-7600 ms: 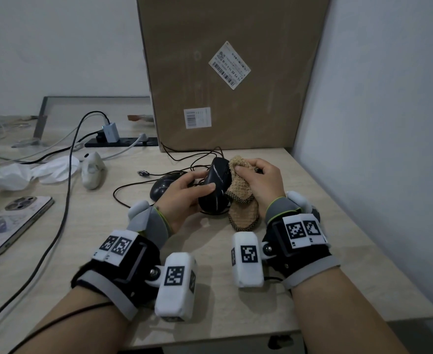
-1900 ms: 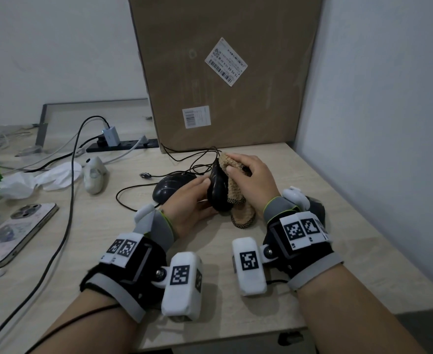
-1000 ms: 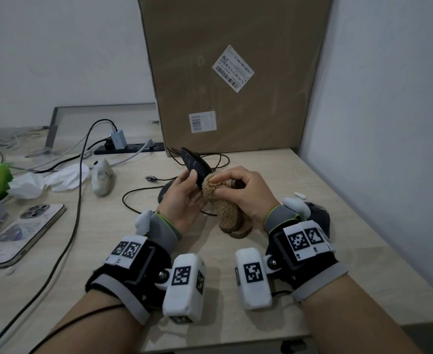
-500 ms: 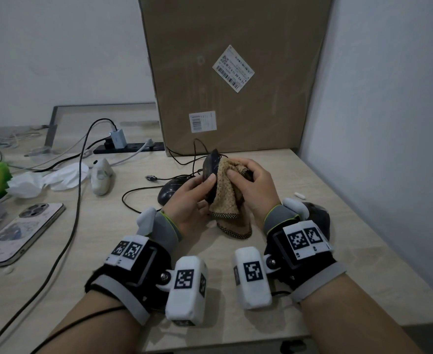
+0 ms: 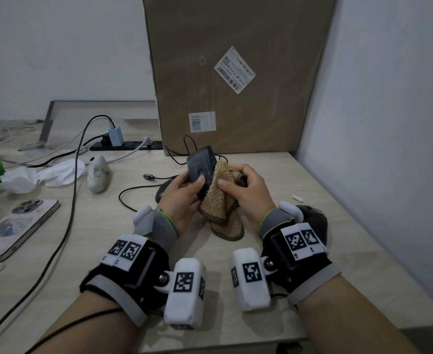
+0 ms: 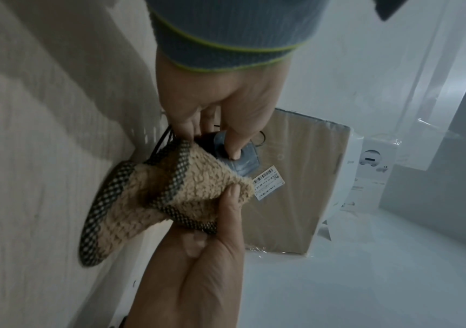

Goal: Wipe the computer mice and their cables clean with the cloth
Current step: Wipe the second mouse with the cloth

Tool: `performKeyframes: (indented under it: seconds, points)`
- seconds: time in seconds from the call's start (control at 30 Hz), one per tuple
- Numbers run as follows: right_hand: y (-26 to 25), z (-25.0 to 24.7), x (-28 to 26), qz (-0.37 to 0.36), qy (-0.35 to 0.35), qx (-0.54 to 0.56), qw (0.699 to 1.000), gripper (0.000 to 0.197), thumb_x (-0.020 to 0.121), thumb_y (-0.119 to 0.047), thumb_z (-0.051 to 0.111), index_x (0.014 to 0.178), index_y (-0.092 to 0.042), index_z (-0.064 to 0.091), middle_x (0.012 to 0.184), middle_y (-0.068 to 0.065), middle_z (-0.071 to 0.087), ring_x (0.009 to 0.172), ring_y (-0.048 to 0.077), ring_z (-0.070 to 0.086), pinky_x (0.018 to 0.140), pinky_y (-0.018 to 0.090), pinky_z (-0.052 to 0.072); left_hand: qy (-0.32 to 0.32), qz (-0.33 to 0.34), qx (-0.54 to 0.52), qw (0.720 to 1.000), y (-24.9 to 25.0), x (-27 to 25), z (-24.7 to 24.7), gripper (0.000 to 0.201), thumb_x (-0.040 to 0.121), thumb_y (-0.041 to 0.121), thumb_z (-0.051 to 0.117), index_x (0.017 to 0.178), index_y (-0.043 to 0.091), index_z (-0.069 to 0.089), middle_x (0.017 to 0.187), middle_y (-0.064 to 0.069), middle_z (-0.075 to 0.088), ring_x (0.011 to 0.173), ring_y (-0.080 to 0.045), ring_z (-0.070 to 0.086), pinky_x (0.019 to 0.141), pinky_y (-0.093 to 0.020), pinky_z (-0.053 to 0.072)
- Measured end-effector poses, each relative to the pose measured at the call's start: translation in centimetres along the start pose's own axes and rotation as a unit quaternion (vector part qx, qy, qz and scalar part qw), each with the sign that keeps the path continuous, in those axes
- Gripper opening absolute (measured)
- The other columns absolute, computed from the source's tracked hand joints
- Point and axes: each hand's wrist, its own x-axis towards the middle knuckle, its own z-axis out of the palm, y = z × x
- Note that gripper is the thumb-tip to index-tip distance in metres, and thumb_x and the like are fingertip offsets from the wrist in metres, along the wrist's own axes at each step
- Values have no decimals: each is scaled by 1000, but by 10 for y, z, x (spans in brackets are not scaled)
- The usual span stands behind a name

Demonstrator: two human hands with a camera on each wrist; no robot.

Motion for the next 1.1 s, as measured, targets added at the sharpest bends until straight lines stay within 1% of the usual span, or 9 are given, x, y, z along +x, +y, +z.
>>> performKeyframes:
  seconds: [0.13, 0.23, 0.3, 0.4, 0.53, 0.63, 0.77, 0.93, 1.1]
  points:
    - [-1, -6, 6, -24, 72, 4, 997, 20, 81, -7, 69, 93, -22, 63, 99, 6, 69, 93, 19, 66, 80, 31, 56, -51, -38, 49, 997, -1, -2, 1, 30, 91, 6, 56, 119, 13, 60, 99, -8, 69, 81, -20, 66, 69, -29, 58]
    - [-5, -13, 10, -15, 127, 44, 991, 17, 82, -7, 68, 94, -20, 66, 99, 10, 70, 91, 23, 67, 81, 36, 57, -98, -85, 87, 988, -1, -6, 2, 35, 87, 4, 59, 120, 15, 60, 96, -9, 67, 74, -23, 63, 59, -30, 55]
    - [-8, -16, 10, 1, 134, 91, 987, 16, 83, -4, 66, 93, -16, 67, 94, 12, 70, 85, 23, 67, 77, 34, 57, -109, -102, 115, 982, -2, -6, 2, 40, 86, 4, 61, 124, 16, 59, 102, -11, 65, 80, -25, 62, 61, -31, 53]
    - [-10, -16, 10, 18, 128, 122, 984, 18, 85, -1, 64, 101, -8, 65, 92, 13, 68, 81, 21, 66, 72, 31, 58, -101, -97, 125, 982, -3, -6, 2, 43, 84, 2, 62, 125, 16, 58, 106, -13, 63, 89, -27, 59, 69, -35, 50]
    - [-10, -10, 6, 46, 66, 135, 988, 25, 89, -7, 61, 114, -3, 60, 100, 15, 68, 81, 20, 67, 63, 26, 57, -74, -61, 86, 992, -3, -5, 1, 39, 85, 2, 61, 121, 15, 57, 100, -12, 64, 74, -23, 66, 58, -32, 53]
    - [-8, -5, 2, 62, 3, 103, 993, 24, 89, -10, 61, 112, -3, 59, 104, 16, 68, 90, 24, 67, 68, 28, 57, -43, -33, 31, 998, -3, -1, -1, 39, 89, 5, 58, 127, 12, 52, 102, -8, 66, 77, -18, 69, 63, -29, 58]
    - [-6, -4, 0, 52, -31, 65, 996, 35, 82, -6, 68, 116, -3, 58, 106, 12, 67, 91, 18, 65, 71, 21, 55, -20, -11, -42, 999, -1, 3, -3, 37, 93, 6, 51, 130, 8, 48, 103, -11, 67, 83, -20, 68, 67, -29, 59]
    - [-2, -1, 0, 29, -34, -24, 999, 44, 73, -12, 78, 113, -8, 59, 110, 13, 67, 103, 24, 64, 87, 34, 54, -10, -13, -71, 997, 1, 5, -4, 40, 97, 14, 47, 135, 3, 47, 120, -15, 61, 99, -24, 63, 81, -34, 57]
    - [0, 0, 2, 29, -17, -45, 998, 50, 69, -19, 81, 115, -15, 60, 112, 8, 66, 105, 22, 63, 93, 43, 52, 7, -1, -51, 999, 2, 5, -4, 39, 93, 10, 53, 132, 3, 49, 111, -13, 66, 91, -21, 65, 74, -31, 57]
